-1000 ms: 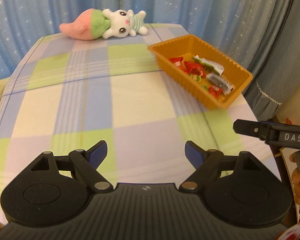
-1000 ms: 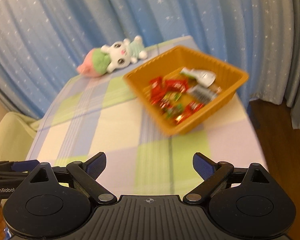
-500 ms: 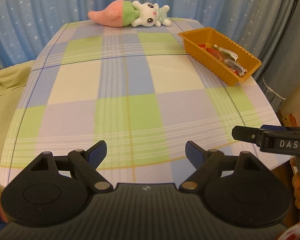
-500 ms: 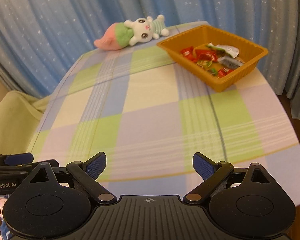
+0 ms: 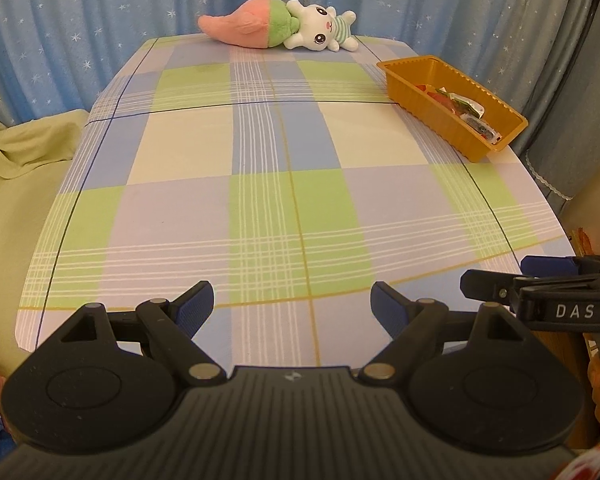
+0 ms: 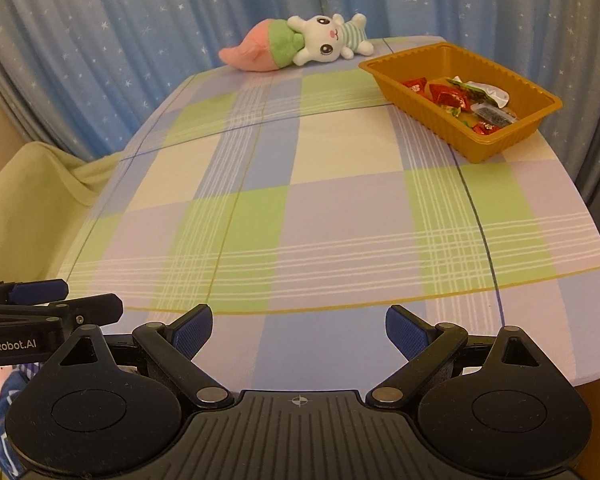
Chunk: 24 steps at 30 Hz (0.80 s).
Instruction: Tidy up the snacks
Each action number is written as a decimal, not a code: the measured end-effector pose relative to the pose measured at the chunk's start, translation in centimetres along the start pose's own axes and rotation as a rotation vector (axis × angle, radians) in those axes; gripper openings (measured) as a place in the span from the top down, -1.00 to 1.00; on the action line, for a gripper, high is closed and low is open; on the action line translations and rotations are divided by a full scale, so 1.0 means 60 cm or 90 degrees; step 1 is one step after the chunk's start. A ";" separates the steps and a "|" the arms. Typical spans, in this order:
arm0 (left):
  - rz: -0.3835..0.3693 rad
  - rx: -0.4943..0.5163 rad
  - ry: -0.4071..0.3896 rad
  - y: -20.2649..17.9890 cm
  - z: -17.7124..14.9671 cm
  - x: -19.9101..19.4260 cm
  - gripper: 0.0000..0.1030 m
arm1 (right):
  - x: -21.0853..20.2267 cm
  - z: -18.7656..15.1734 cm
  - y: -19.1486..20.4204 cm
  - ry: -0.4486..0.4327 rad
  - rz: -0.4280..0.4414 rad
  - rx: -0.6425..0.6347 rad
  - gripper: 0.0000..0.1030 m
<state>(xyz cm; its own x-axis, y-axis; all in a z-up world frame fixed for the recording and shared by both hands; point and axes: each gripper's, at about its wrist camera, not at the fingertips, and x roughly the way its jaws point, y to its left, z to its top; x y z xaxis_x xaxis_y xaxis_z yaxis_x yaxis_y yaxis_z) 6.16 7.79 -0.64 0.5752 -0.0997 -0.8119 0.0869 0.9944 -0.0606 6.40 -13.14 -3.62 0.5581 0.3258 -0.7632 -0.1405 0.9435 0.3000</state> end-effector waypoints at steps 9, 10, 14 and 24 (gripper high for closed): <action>-0.003 -0.003 -0.001 0.013 -0.005 0.000 -0.64 | 0.004 -0.002 0.017 0.007 -0.008 -0.013 -0.81; -0.003 -0.003 -0.001 0.012 -0.005 -0.001 -0.64 | 0.006 0.000 0.018 0.007 -0.008 -0.014 -0.81; -0.003 -0.002 -0.001 0.015 -0.005 0.000 -0.64 | 0.007 0.000 0.023 0.006 -0.008 -0.016 -0.81; 0.000 -0.003 0.000 0.019 -0.004 -0.001 -0.64 | 0.010 0.001 0.029 0.008 -0.008 -0.019 -0.81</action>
<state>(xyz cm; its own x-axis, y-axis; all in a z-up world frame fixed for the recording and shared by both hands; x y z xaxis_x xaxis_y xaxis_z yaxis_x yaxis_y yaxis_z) 6.02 8.94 -0.83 0.5758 -0.1003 -0.8114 0.0839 0.9945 -0.0635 6.54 -11.30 -3.53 0.5495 0.3150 -0.7738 -0.1581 0.9487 0.2738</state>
